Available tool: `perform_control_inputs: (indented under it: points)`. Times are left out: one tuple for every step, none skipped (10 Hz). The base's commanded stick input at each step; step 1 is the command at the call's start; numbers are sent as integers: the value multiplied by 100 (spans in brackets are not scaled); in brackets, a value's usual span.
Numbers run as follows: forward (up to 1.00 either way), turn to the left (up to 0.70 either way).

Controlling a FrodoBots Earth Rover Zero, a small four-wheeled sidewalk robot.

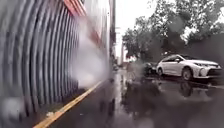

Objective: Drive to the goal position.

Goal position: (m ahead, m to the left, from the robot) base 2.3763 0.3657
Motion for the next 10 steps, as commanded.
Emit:
perform_control_inputs:
  points:
    - [100,-10]
    - [100,-24]
    - [100,-36]
    - [100,-40]
    - [100,-40]
    - [100,-40]
    - [100,-40]
    - [100,-40]
    - [100,-40]
    - [100,-39]
